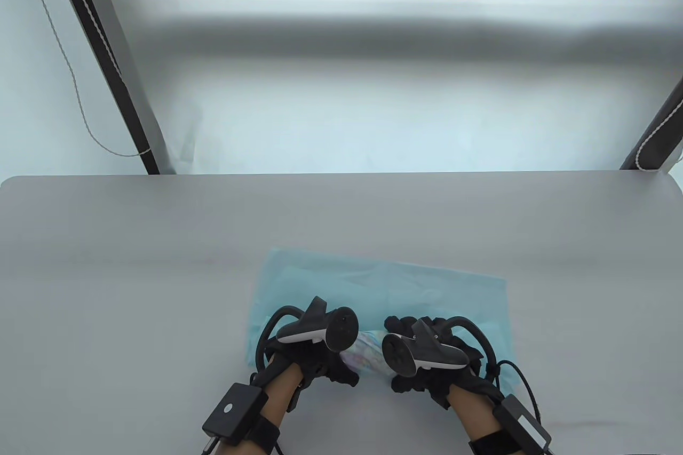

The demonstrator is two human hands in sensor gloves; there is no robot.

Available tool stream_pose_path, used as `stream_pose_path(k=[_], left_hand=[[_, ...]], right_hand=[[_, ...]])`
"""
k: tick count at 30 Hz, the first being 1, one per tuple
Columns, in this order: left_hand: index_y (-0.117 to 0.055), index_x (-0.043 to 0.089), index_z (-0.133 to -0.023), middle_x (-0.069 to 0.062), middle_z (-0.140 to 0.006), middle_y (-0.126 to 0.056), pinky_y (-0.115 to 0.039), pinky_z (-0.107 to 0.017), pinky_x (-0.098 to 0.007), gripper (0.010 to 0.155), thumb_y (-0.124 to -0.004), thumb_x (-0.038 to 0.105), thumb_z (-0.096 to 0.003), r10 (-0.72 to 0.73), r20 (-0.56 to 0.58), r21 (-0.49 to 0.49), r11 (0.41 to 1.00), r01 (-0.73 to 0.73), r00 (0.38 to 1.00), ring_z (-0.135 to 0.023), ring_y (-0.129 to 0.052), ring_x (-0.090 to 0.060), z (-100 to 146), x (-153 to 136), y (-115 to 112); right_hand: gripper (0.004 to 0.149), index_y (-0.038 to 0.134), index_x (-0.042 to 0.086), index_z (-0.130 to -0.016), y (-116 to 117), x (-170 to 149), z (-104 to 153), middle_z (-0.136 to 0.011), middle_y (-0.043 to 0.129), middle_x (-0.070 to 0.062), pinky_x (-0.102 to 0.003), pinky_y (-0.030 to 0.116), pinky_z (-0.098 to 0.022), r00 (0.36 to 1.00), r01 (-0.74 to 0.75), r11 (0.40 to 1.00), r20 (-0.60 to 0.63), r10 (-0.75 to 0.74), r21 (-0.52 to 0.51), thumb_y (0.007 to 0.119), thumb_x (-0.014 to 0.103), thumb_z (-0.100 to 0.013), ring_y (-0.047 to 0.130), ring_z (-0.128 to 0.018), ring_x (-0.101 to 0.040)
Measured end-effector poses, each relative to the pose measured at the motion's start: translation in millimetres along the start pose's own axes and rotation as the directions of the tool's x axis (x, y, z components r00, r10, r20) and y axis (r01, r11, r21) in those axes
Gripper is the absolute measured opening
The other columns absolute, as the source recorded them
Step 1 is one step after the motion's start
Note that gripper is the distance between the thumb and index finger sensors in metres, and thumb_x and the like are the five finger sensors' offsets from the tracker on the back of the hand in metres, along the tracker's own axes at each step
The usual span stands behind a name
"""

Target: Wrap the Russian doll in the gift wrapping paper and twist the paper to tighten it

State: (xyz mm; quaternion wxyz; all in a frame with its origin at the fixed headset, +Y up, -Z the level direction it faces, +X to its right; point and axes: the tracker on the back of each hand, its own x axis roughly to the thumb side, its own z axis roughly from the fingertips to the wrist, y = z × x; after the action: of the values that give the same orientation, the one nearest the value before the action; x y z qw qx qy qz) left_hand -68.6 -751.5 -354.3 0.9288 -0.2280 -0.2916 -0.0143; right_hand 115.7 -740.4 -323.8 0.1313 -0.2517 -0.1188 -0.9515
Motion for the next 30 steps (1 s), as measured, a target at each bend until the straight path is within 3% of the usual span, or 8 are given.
stream_pose_path(k=[5,8,11,14,16,21,26,30], left_hand=[[-0.014,0.020,-0.113,-0.018,-0.125,-0.035,-0.043,-0.074,-0.072,0.111,-0.082,0.068,-0.0404,-0.081,-0.067,0.020,0.996,0.083,0.994,-0.109,-0.054,-0.043,6.0,3.0,-4.7],[-0.006,0.018,-0.111,-0.019,-0.125,-0.025,-0.034,-0.075,-0.074,0.114,-0.083,0.064,-0.0414,-0.140,-0.094,0.045,0.988,0.145,0.986,-0.112,-0.042,-0.046,6.4,5.6,-5.9],[-0.007,0.015,-0.110,-0.016,-0.125,-0.036,-0.040,-0.075,-0.073,0.114,-0.085,0.062,-0.0411,-0.198,-0.070,0.109,0.973,0.205,0.978,-0.112,-0.050,-0.045,5.4,12.3,-6.1],[-0.025,0.016,-0.112,-0.015,-0.114,-0.065,-0.060,-0.070,-0.065,0.107,-0.089,0.062,-0.0383,-0.183,-0.071,0.170,0.966,0.193,0.981,-0.095,-0.080,-0.038,4.9,11.8,-4.3],[-0.035,0.016,-0.111,-0.015,-0.105,-0.078,-0.070,-0.065,-0.061,0.105,-0.091,0.065,-0.0360,-0.152,-0.048,0.143,0.977,0.157,0.987,-0.080,-0.092,-0.032,4.3,8.4,-3.1],[-0.045,0.013,-0.110,-0.011,-0.095,-0.088,-0.078,-0.059,-0.056,0.104,-0.091,0.068,-0.0341,-0.097,-0.003,0.098,0.990,0.097,0.995,-0.068,-0.098,-0.026,3.6,4.3,-1.7],[-0.044,0.013,-0.111,-0.011,-0.097,-0.086,-0.075,-0.061,-0.057,0.104,-0.090,0.069,-0.0358,-0.032,-0.008,0.026,0.999,0.032,0.999,-0.071,-0.096,-0.027,3.1,0.5,-3.0],[-0.026,0.018,-0.113,-0.013,-0.117,-0.059,-0.054,-0.072,-0.068,0.106,-0.085,0.066,-0.0406,-0.113,-0.065,0.042,0.992,0.115,0.991,-0.098,-0.072,-0.038,6.5,6.3,-5.0]], right_hand=[[0.111,0.044,0.010,-0.121,3.6,-10.0,-1.9,-0.111,0.076,-0.018,-0.059,0.067,-0.075,0.993,0.120,0.993,0.002,-0.120,-0.002,0.087,0.074,-0.040,0.083,-0.093,-0.038],[0.111,0.046,0.010,-0.120,6.7,-16.4,-2.6,-0.110,0.078,-0.018,-0.059,0.067,-0.074,0.980,0.197,0.980,-0.015,-0.197,0.006,0.085,0.076,-0.040,0.085,-0.092,-0.037],[0.111,0.046,0.009,-0.120,9.1,-20.7,-3.4,-0.110,0.078,-0.019,-0.060,0.067,-0.074,0.970,0.243,0.970,-0.020,-0.243,0.025,0.085,0.075,-0.041,0.084,-0.093,-0.038],[0.111,0.043,0.009,-0.121,10.0,-21.7,-2.9,-0.111,0.076,-0.019,-0.060,0.066,-0.075,0.969,0.247,0.969,-0.015,-0.246,0.033,0.085,0.074,-0.041,0.082,-0.095,-0.038],[0.112,0.041,0.012,-0.122,8.1,-20.3,-0.9,-0.114,0.074,-0.020,-0.061,0.066,-0.075,0.978,0.207,0.978,-0.008,-0.207,0.021,0.084,0.075,-0.041,0.081,-0.098,-0.039],[0.112,0.040,0.014,-0.123,0.3,-13.3,4.5,-0.117,0.073,-0.020,-0.063,0.065,-0.076,0.997,0.078,0.996,0.008,-0.078,0.036,0.084,0.076,-0.041,0.080,-0.100,-0.039],[0.112,0.040,0.013,-0.123,2.7,-15.6,2.4,-0.114,0.074,-0.019,-0.060,0.066,-0.076,0.990,0.137,0.990,0.023,-0.138,0.024,0.086,0.074,-0.041,0.081,-0.097,-0.039],[0.110,0.048,0.012,-0.120,6.8,-23.1,-0.8,-0.109,0.080,-0.017,-0.059,0.068,-0.074,0.975,0.221,0.975,0.023,-0.221,0.026,0.085,0.077,-0.038,0.085,-0.091,-0.036]])
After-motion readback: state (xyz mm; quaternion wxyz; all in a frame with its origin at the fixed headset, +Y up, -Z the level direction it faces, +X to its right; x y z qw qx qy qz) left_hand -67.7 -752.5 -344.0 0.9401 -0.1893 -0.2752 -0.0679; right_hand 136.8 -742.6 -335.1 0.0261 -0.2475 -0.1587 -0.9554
